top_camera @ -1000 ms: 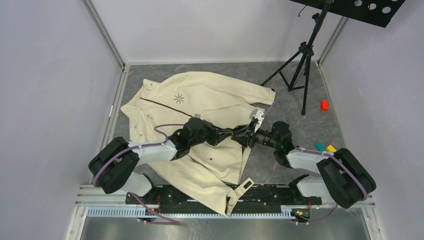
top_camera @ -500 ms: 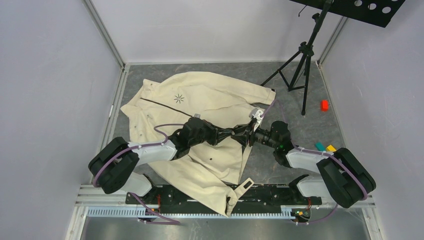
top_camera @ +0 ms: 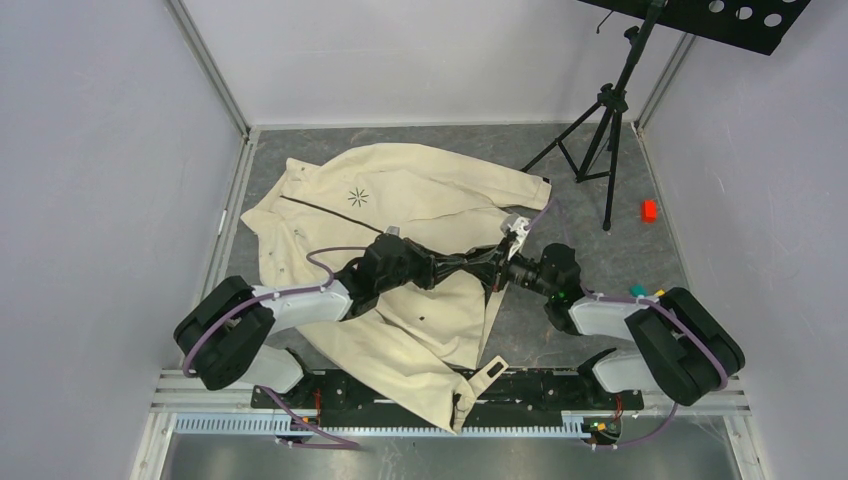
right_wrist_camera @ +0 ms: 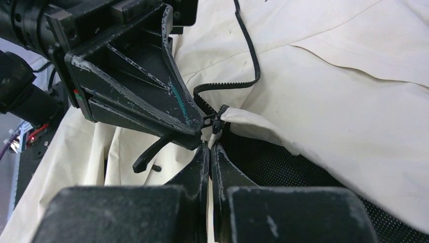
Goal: Zip up the jacket
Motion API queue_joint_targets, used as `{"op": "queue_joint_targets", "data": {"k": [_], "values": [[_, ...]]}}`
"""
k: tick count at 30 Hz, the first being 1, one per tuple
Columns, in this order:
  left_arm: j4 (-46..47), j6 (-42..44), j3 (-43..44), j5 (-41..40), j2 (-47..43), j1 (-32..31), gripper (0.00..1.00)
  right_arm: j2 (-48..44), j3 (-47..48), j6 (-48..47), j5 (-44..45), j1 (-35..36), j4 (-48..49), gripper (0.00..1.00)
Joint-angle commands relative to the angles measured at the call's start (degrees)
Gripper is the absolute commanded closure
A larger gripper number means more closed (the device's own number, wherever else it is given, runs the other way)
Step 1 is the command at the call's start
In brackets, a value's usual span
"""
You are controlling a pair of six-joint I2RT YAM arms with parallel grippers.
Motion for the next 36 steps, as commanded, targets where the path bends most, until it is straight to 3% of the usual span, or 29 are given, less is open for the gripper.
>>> {"op": "queue_joint_targets", "data": {"k": [1, 6, 12, 20, 26, 32, 36], "values": [[-3.49, 0.29, -1.39, -1.98, -1.91, -0.1, 0.98, -5.39, -2.6, 3.62, 4.51, 0.06, 9.25, 1.0], [-2.93, 0.59, -2.36, -2.55, -2.14, 0.98, 0.98, -10.73, -8.83, 8.92, 9.67, -0.77, 12.17, 1.0], [-3.36, 1.84, -4.22, -2.95, -3.64, 2.41, 0.98, -10.01, -10.55, 12.07, 9.28, -2.23, 15.35, 1.0], [-16.67, 10.63, -4.92, -3.61, -12.86, 10.51, 0.98, -12.3, -12.53, 14.1, 14.08, -5.05, 11.58, 1.0], [-27.43, 21.13, -2.13, -1.31, -14.92, 19.24, 0.98, -17.49, -14.89, 16.24, 22.46, -5.79, 2.4, 1.0], [-40.57, 34.72, 5.45, -4.27, -15.45, 28.33, 0.98, -20.19, -17.1, 19.6, 27.89, -5.91, -4.15, 1.0], [-49.01, 46.43, 12.63, -13.71, -13.56, 33.4, 0.98, -20.22, -16.85, 21.14, 28.88, -6.16, -7.47, 1.0]]}}
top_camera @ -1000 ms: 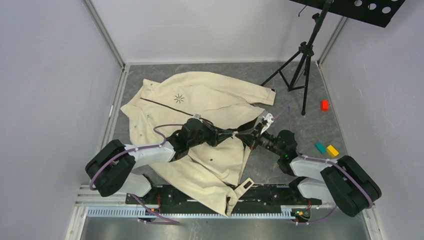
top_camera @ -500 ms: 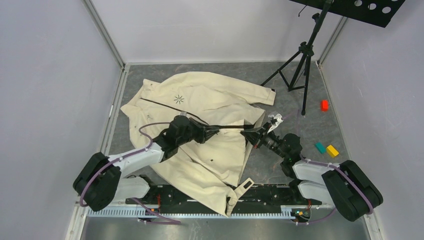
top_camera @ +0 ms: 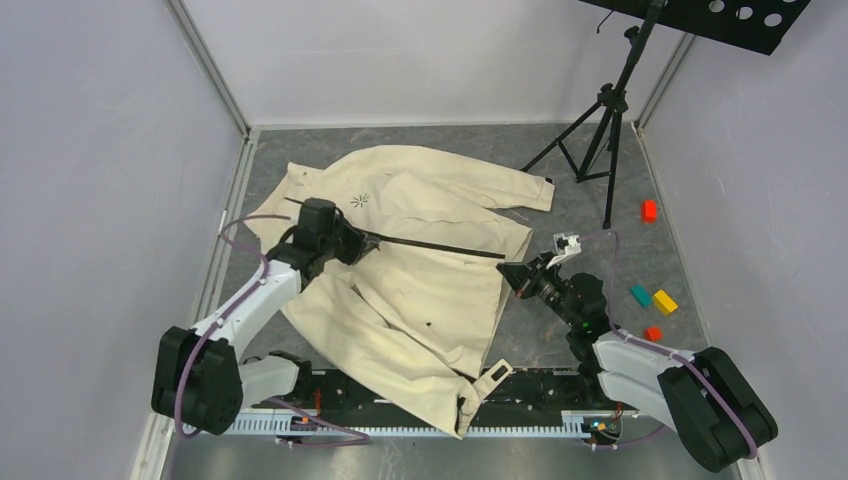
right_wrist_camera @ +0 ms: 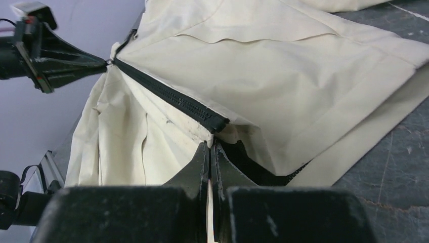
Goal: Zip up the jacket
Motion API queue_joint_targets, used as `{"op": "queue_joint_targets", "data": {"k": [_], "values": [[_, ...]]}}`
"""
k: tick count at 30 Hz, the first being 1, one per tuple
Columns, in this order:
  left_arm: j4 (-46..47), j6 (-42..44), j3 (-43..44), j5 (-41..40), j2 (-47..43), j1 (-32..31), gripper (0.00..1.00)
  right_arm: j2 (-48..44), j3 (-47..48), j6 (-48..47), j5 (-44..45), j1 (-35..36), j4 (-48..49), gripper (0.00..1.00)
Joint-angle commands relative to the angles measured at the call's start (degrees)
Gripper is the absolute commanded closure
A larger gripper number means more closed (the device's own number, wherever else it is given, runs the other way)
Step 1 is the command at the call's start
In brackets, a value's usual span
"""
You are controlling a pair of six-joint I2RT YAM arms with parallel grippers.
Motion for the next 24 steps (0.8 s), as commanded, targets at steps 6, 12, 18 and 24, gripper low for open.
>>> {"op": "queue_joint_targets", "data": {"k": [6, 12, 18, 24], "values": [[-14.69, 29.28, 15.75, -19.83, 10.53, 17.07, 0.98, -2.52, -2.14, 0.68, 7.69, -2.15, -8.56, 1.0], [-12.01, 39.04, 24.1, -31.73, 21.02, 23.98, 0.98, 0.35, -2.33, 0.68, 5.66, -2.73, -5.96, 1.0], [-4.31, 44.51, 30.42, -33.61, 30.24, 29.22, 0.98, 2.85, -1.74, 0.42, 2.94, -4.31, -3.56, 1.0], [-3.83, 48.88, 39.79, -37.16, 38.87, 32.74, 0.98, 3.83, -0.56, 0.17, 1.44, -6.71, -2.87, 1.0]]}}
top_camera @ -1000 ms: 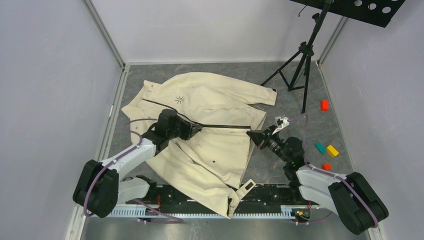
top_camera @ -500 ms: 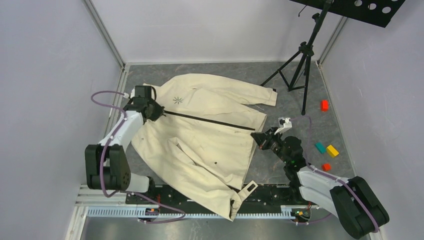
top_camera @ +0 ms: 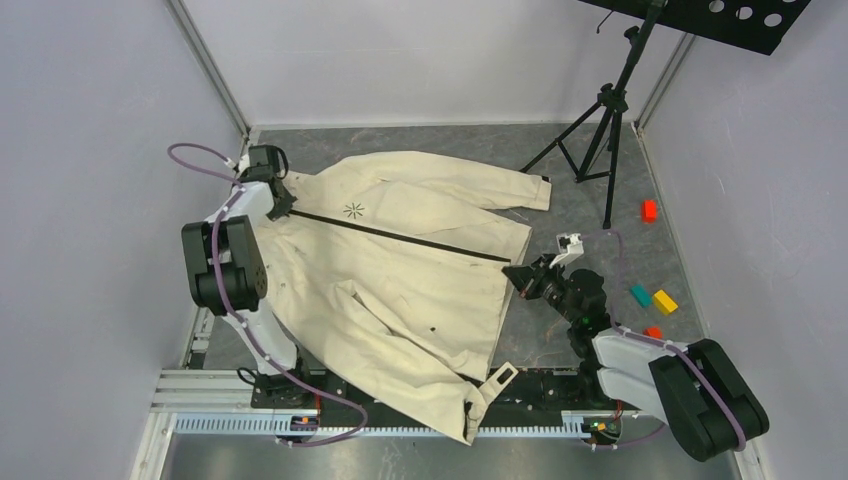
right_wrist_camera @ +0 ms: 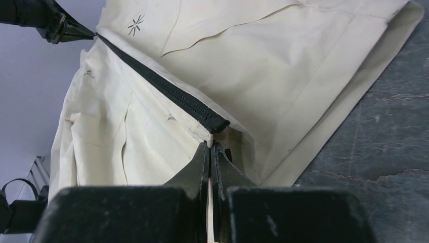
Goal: Zip up the jacket
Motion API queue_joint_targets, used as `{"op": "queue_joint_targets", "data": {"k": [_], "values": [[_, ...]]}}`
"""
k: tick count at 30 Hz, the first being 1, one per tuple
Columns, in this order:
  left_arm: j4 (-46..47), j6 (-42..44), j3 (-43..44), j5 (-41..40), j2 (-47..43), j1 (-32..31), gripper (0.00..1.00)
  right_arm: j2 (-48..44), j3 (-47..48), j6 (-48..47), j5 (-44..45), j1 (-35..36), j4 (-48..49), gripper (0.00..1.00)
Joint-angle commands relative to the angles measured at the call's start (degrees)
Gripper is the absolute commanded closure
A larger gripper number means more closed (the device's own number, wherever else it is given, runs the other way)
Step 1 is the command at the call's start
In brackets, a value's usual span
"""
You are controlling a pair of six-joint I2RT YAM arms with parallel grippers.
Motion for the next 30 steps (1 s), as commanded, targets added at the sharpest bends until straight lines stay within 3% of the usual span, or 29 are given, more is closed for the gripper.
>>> {"op": "queue_joint_targets", "data": {"k": [1, 8, 11, 12, 14, 15, 19, 23, 24, 26, 30], "values": [[8.0, 7.98, 7.9, -14.04, 3.98, 6.33, 0.98, 0.88, -0.68, -1.66, 2.11, -3.51, 1.07, 1.0], [9.82, 12.06, 12.13, -14.5, 8.12, 9.37, 0.98, 1.48, -0.36, -2.65, -0.38, -4.3, 0.3, 1.0], [7.3, 10.68, 14.53, -12.47, 8.59, 9.35, 0.98, 2.47, 3.48, -7.9, -0.94, -3.94, -6.24, 1.0], [5.58, 9.63, 15.16, -12.74, 7.96, 9.2, 0.92, 2.86, 5.47, -9.91, -0.94, -3.83, -9.89, 0.96], [1.93, 6.29, 16.15, -14.97, 6.13, 9.24, 0.58, 4.33, 9.48, -13.49, -0.89, -3.75, -17.83, 0.79], [0.14, 5.27, 16.7, -15.24, 5.0, 9.24, 0.46, 5.09, 11.55, -15.63, -0.49, -3.66, -22.25, 0.68], [-8.99, 0.91, 17.23, -11.43, -1.34, 8.9, 0.11, 2.81, 18.43, -20.94, 6.71, -2.24, -40.02, 0.43], [-7.96, -4.72, 7.52, 5.24, -13.95, 8.18, 0.01, -3.87, 25.31, -23.37, 13.6, 2.67, -53.14, 0.22], [-7.46, -6.05, 5.3, 10.13, -17.43, 7.22, 0.0, -5.38, 27.87, -24.54, 14.63, 4.19, -55.54, 0.03], [-5.06, -6.09, 1.76, 20.94, -23.85, 4.2, 0.0, -9.22, 33.17, -26.57, 15.13, 7.32, -60.65, 0.02], [-2.98, -2.28, 0.53, 34.13, -35.02, -7.7, 0.0, -15.12, 43.94, -29.21, 14.78, 9.7, -68.59, 0.02]]}}
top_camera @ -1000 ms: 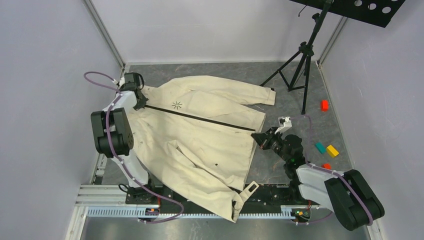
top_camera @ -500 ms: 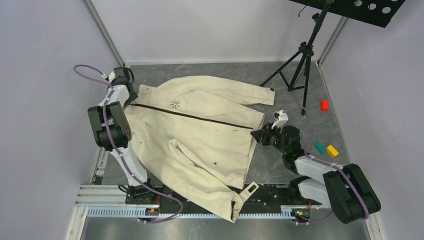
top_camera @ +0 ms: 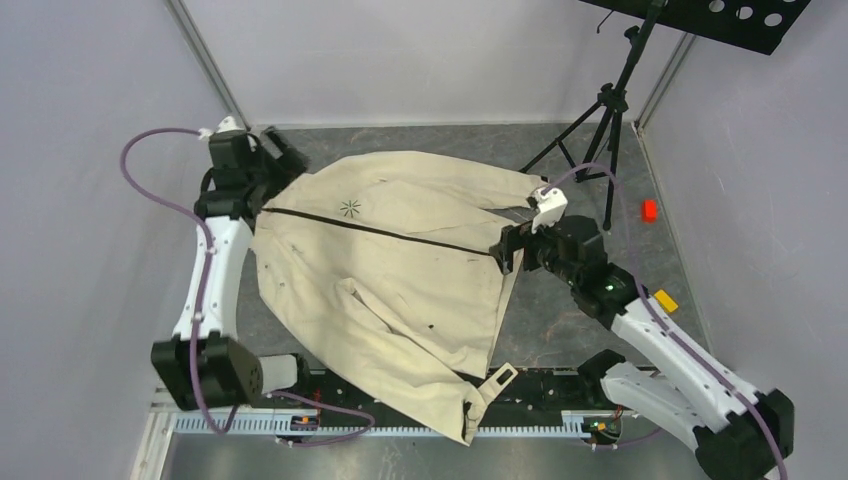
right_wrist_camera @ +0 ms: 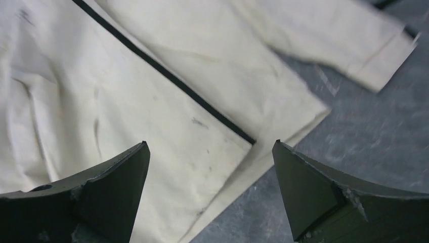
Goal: Zip up the jacket
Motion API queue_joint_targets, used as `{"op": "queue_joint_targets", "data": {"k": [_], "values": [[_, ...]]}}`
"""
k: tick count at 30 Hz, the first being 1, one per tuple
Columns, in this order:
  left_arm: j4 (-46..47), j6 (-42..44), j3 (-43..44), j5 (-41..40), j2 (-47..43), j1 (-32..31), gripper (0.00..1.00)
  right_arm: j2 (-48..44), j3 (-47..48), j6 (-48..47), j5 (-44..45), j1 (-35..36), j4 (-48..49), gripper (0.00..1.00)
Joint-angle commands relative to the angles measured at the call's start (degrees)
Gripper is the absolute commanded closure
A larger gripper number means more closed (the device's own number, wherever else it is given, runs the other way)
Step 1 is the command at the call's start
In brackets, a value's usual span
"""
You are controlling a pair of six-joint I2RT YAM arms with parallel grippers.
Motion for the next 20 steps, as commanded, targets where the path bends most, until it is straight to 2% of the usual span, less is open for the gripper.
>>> {"op": "queue_joint_targets", "data": {"k": [1, 3, 5, 8, 12, 15, 17, 20], "values": [[4.5, 0.92, -0.73, 22.91, -11.53, -13.11, 0.0, -6.51, 14.33, -5.78, 3.08, 1.44, -12.66, 0.02], [9.3, 3.0, -1.06, 28.41, -18.28, -16.25, 0.0, -8.03, 20.37, -7.37, 3.78, 1.44, -15.71, 0.02], [11.5, 5.97, 0.38, 32.43, -24.46, -16.82, 0.0, -9.36, 26.69, -8.53, 4.45, 1.44, -17.8, 0.02], [8.18, 11.57, 6.26, 31.96, -29.6, -19.06, 0.0, -10.35, 36.26, -10.67, 5.28, 1.44, -20.58, 0.02], [7.46, 13.47, 12.2, 30.84, -34.04, -20.08, 0.0, -12.2, 44.76, -13.13, 7.81, 1.44, -21.78, 0.02], [5.61, 14.47, 16.6, 28.85, -35.29, -20.47, 0.0, -15.26, 45.83, -13.27, 13.33, 1.39, -21.17, 0.02], [5.61, 14.56, 18.26, 28.57, -36.11, -20.61, 0.0, -18.52, 43.07, -13.5, 15.3, 1.44, -18.65, 0.02], [5.19, 14.88, 20.6, 28.97, -36.47, -20.69, 0.0, -18.4, 44.0, -13.4, 17.1, 1.45, -20.83, 0.02]]}}
